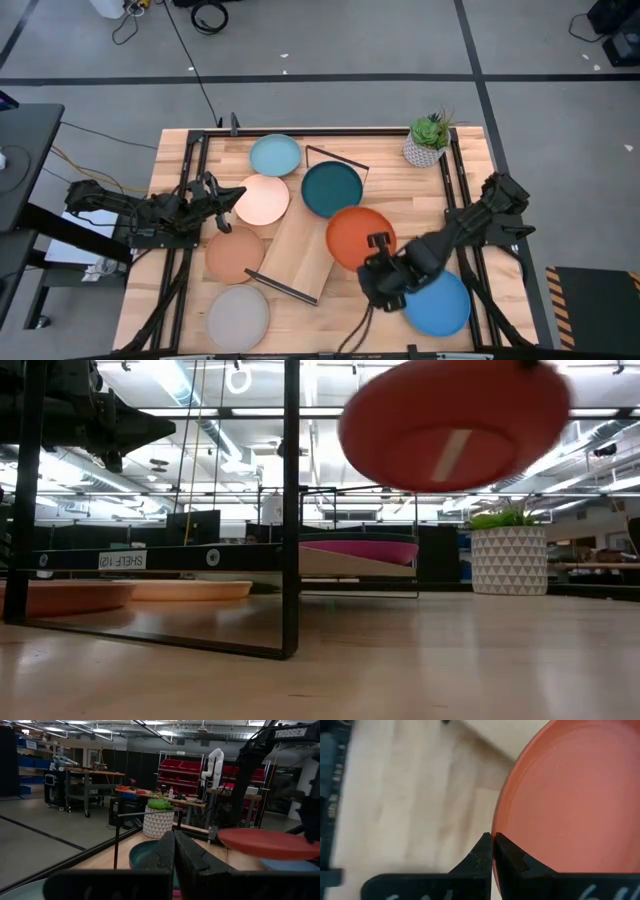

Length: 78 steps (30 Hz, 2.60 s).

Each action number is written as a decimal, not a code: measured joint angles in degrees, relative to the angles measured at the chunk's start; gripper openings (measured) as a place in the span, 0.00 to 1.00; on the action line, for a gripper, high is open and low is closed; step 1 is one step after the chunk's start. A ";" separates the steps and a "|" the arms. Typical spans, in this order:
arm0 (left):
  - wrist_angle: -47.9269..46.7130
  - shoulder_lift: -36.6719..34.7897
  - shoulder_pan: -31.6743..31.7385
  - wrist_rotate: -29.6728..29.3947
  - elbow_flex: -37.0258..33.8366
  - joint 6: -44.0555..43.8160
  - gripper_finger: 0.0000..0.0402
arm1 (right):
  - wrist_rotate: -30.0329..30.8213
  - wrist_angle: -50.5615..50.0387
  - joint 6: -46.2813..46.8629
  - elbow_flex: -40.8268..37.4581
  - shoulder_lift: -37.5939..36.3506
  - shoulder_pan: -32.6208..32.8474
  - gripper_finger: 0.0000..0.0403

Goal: Place and stack plates onto a shelf
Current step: Stack the orange plate on top of the dark green plate on the shelf, then stack the blue plate on top of the orange plate on the shelf

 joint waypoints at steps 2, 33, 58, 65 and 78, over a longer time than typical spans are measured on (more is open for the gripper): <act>0.03 0.00 0.01 -0.01 0.01 -0.02 0.02 | 1.72 0.64 -4.54 0.09 -0.11 -2.35 0.04; -0.02 0.00 -0.01 0.00 0.00 -0.02 0.02 | -3.15 21.33 -26.27 -11.49 0.00 -28.00 0.19; -0.02 0.00 -0.01 -0.02 0.01 -0.02 0.02 | -22.69 8.91 26.01 -18.95 -0.11 5.64 0.21; -0.01 -0.01 0.00 -0.01 0.00 -0.02 0.02 | -28.19 20.84 41.81 -22.29 2.00 7.64 0.31; 0.00 -0.02 0.01 0.00 0.01 -0.02 0.02 | -31.51 9.03 53.04 -13.83 12.22 8.96 0.32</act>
